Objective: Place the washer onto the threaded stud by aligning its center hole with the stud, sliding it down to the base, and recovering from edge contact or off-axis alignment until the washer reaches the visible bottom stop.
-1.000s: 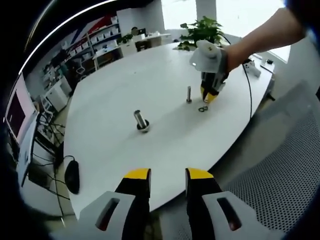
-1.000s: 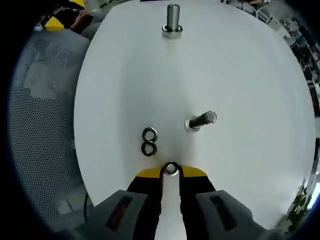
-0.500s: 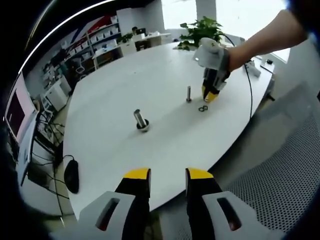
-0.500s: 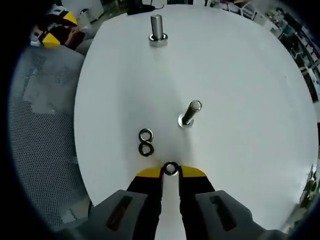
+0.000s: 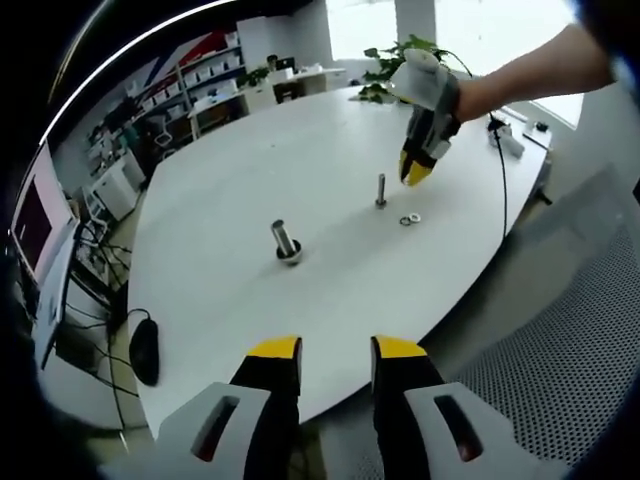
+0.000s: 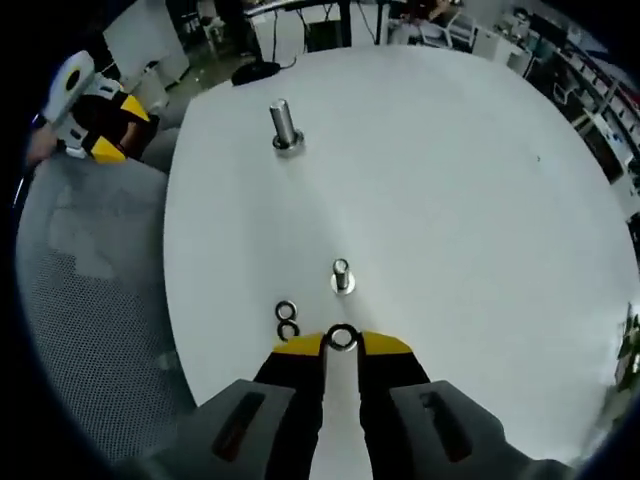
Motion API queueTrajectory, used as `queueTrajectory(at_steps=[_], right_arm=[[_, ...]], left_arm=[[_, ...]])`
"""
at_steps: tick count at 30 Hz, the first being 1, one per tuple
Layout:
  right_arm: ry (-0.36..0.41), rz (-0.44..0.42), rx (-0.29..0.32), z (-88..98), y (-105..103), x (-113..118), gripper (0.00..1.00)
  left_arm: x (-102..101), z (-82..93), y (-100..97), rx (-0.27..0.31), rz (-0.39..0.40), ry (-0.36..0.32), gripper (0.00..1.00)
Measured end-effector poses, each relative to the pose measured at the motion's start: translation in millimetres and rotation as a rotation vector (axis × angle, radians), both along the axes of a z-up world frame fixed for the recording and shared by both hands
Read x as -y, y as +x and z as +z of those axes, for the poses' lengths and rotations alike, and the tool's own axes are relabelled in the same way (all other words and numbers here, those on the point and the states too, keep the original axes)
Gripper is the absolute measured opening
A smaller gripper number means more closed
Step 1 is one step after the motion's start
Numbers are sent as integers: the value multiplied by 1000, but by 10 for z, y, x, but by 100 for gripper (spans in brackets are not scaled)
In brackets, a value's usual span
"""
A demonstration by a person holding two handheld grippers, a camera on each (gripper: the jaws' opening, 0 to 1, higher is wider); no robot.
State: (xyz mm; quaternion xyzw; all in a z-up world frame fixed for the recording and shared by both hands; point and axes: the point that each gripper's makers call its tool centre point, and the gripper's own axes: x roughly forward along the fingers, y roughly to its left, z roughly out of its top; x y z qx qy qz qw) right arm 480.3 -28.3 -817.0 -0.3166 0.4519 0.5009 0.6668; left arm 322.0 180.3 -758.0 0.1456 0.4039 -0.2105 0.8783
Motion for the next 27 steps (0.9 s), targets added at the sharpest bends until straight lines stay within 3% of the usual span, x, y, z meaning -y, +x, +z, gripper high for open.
queueTrajectory(at_steps=[4, 9, 27], right_arm=[[-14, 94, 68, 100, 51, -99, 13], [16, 97, 76, 210, 61, -216, 13], [-14, 153, 83, 145, 115, -342, 13]], left_arm=[[1, -6, -5, -3, -1, 2, 26], [-16, -5, -1, -1, 8, 4, 26], [-23, -9, 0, -5, 13, 9, 26]])
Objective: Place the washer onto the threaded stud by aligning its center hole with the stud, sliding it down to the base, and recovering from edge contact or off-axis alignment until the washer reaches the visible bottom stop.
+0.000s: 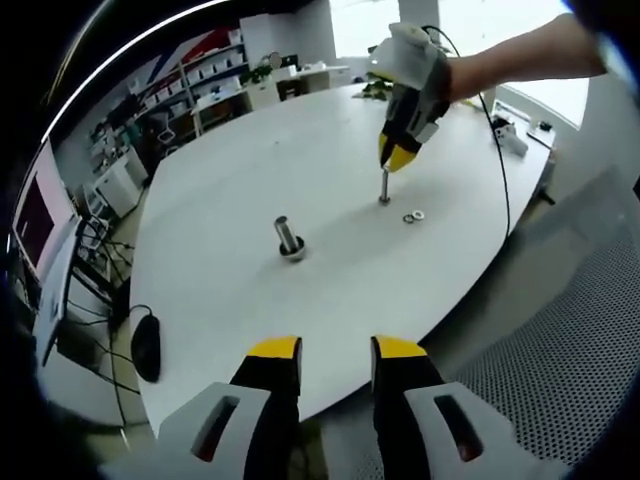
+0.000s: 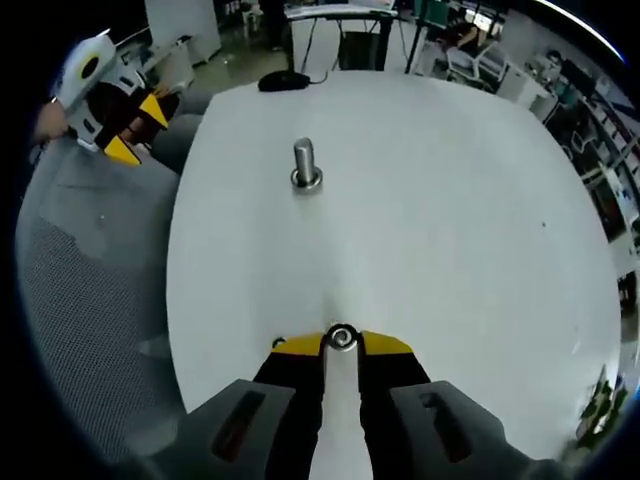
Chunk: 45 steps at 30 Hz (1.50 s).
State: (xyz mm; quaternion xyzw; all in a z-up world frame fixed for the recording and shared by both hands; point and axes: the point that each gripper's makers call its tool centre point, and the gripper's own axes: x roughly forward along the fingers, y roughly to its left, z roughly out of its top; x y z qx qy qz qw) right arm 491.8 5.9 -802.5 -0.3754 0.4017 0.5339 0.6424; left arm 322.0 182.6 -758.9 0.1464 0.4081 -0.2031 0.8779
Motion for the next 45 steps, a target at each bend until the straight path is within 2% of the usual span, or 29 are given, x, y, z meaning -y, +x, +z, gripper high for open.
queueTrajectory(at_steps=[23, 32, 37, 45], right_arm=[[-46, -7, -25, -200, 48, 24, 13], [-75, -14, -40, -361, 52, 55, 13], [-117, -19, -54, -525, 59, 146, 13], [-137, -29, -66, -605, 50, 185, 13]], left_arm=[[-9, -24, -15, -15, 8, -5, 25], [-6, -38, -23, -21, 10, -8, 24], [-8, -29, -17, -16, 16, -17, 24], [-17, -30, -14, -16, 23, -19, 24]])
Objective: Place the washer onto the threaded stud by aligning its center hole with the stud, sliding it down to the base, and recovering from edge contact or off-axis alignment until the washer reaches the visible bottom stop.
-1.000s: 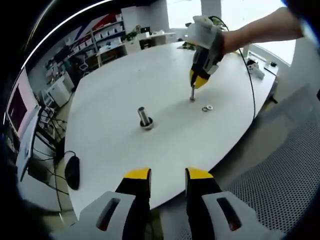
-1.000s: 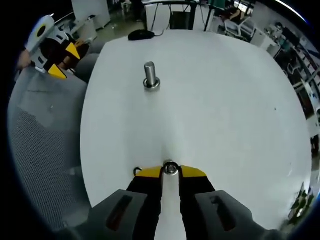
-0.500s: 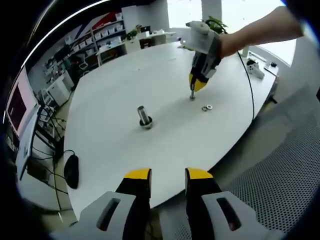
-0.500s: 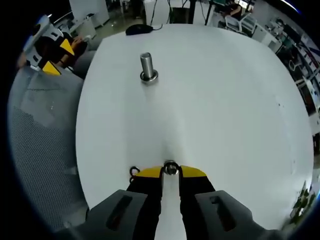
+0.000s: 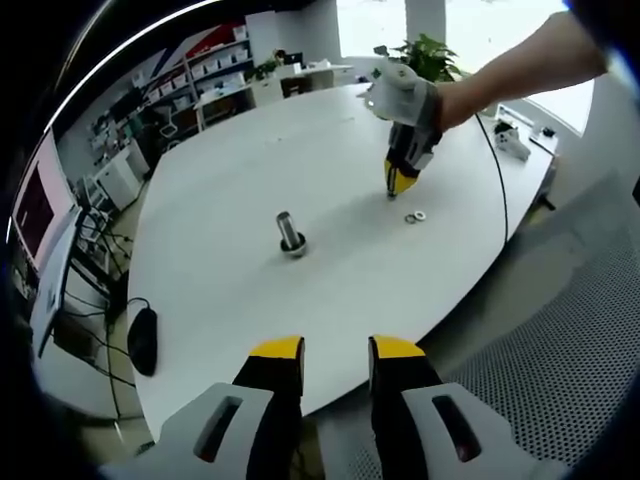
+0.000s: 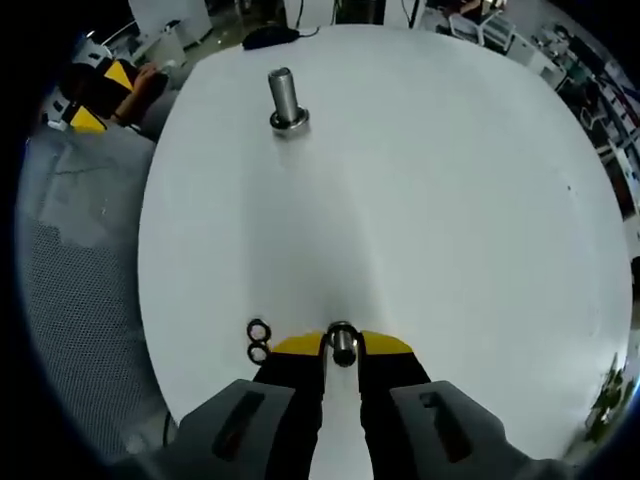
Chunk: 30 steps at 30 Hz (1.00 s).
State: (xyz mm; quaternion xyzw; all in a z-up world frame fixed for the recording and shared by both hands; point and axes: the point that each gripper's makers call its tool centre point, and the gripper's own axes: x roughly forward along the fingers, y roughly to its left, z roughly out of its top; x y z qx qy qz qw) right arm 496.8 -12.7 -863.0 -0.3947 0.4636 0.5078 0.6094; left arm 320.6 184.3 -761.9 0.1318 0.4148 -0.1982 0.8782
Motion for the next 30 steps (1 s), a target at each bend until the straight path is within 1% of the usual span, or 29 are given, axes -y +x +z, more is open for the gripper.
queueTrajectory(at_steps=[4, 15, 22, 26, 30], right_arm=[[-14, 21, 6, -9, -19, 17, 14], [0, -18, -8, 12, -13, 21, 14], [4, -48, -31, 16, -29, 34, 15], [23, -68, -38, 54, -31, 36, 17], [45, -93, -32, 100, -4, 44, 18]], left_arm=[[3, 0, 2, 0, -1, 3, 24], [-3, 5, 3, 0, 2, 4, 24], [-3, 10, 5, 1, 5, 2, 24], [-6, 14, 10, 4, 7, -1, 24], [-7, 16, 12, 5, 7, -3, 24]])
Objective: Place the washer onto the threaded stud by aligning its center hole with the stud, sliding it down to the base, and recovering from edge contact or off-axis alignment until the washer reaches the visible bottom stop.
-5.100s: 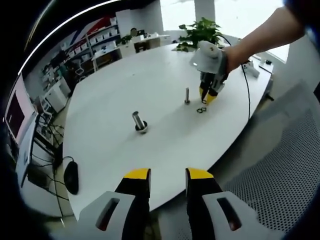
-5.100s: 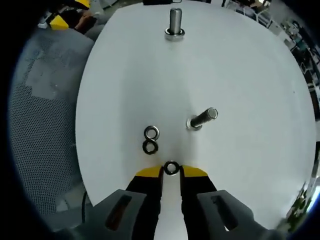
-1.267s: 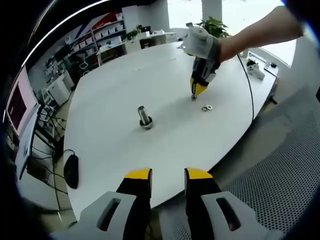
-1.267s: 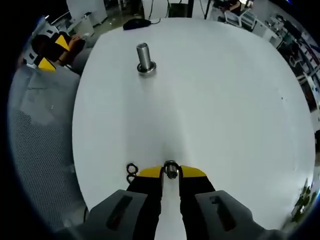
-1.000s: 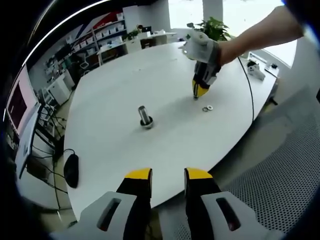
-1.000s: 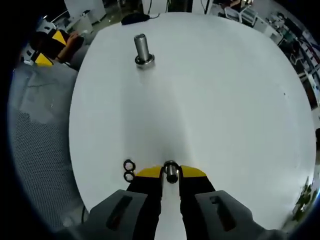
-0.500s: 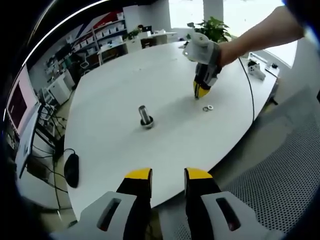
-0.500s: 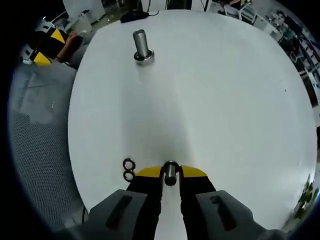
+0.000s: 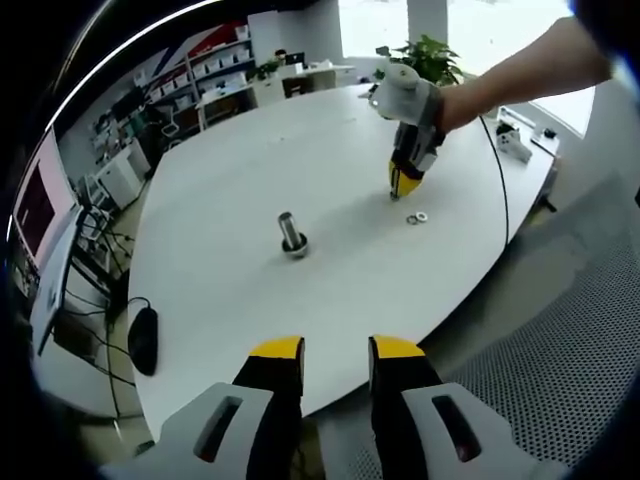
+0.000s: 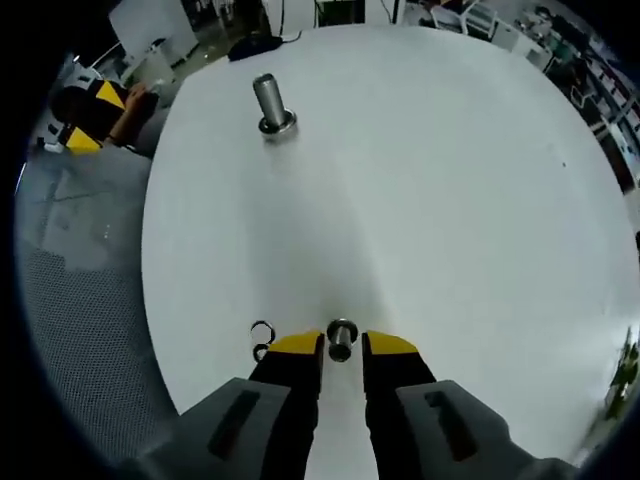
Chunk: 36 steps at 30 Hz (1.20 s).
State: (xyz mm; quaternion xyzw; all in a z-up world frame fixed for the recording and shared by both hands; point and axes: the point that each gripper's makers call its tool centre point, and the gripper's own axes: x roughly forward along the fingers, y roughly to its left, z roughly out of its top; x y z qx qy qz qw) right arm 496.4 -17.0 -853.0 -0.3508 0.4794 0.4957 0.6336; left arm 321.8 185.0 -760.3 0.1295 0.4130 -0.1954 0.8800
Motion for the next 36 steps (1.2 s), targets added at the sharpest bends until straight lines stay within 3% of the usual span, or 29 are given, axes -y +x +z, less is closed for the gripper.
queueTrajectory(at_steps=[15, 24, 36], right_arm=[[0, -15, -28, -20, -351, 194, 19], [18, 12, -57, -37, -553, 138, 19], [2, 66, -51, -103, -618, 69, 19]], left_arm=[[9, 1, -15, 1, -3, 3, 23], [14, 2, -17, 2, -6, 4, 23], [7, 6, -14, 2, -3, 3, 23]])
